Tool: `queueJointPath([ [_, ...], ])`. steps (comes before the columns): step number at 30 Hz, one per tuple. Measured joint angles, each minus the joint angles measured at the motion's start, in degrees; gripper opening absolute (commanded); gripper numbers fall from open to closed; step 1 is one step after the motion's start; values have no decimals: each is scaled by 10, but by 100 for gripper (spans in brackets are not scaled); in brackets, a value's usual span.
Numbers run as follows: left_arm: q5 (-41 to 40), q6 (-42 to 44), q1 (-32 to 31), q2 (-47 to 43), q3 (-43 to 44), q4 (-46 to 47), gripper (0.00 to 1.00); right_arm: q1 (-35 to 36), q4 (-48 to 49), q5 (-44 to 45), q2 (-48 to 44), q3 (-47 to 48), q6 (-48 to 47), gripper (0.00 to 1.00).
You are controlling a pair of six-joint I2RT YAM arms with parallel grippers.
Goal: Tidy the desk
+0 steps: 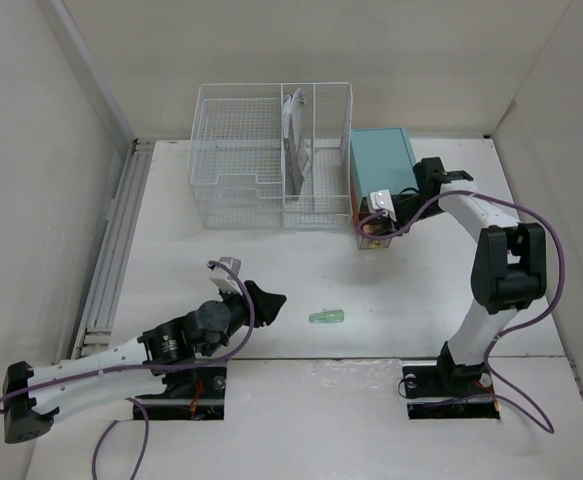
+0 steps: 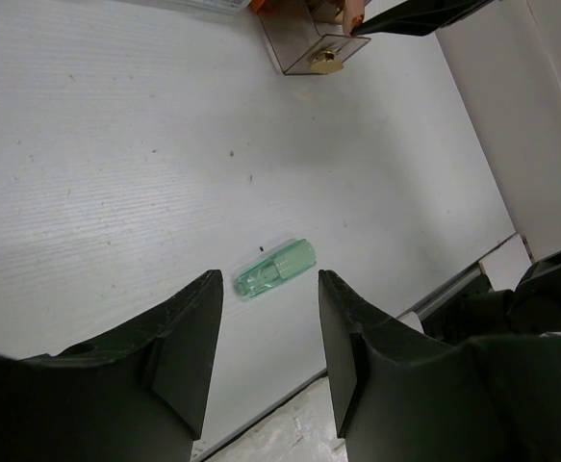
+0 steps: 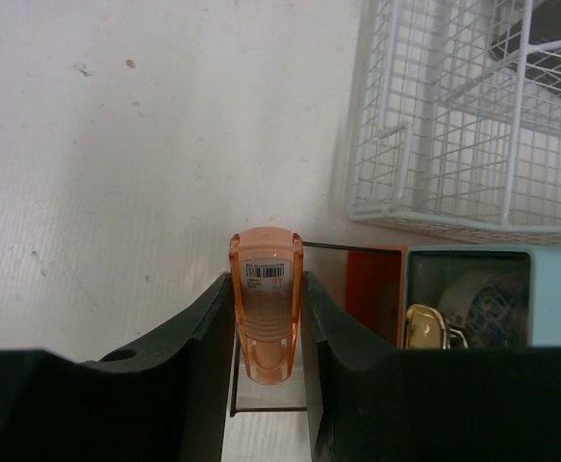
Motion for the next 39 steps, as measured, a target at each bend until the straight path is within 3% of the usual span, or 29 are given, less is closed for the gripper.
queueJointPath([
  [2,0,0,0,0,0,0,41,0,-1,0,-1,-5,-1,2],
  [6,0,0,0,0,0,0,41,0,17,9,-10,-26,10,33],
  [13,0,0,0,0,0,0,41,0,69,21,-54,-66,46,54],
  [17,0,2,0,5,0,0,41,0,89,24,-74,-70,61,54],
  [23,6,15,0,43,0,16,41,0,102,26,-99,-70,78,32],
  [26,24,37,0,89,2,39,48,2,106,34,-133,-73,102,25],
  [33,104,127,0,275,46,80,54,27,100,55,-259,-82,195,31],
  [39,148,222,0,388,140,83,57,30,77,50,-337,-83,231,35],
])
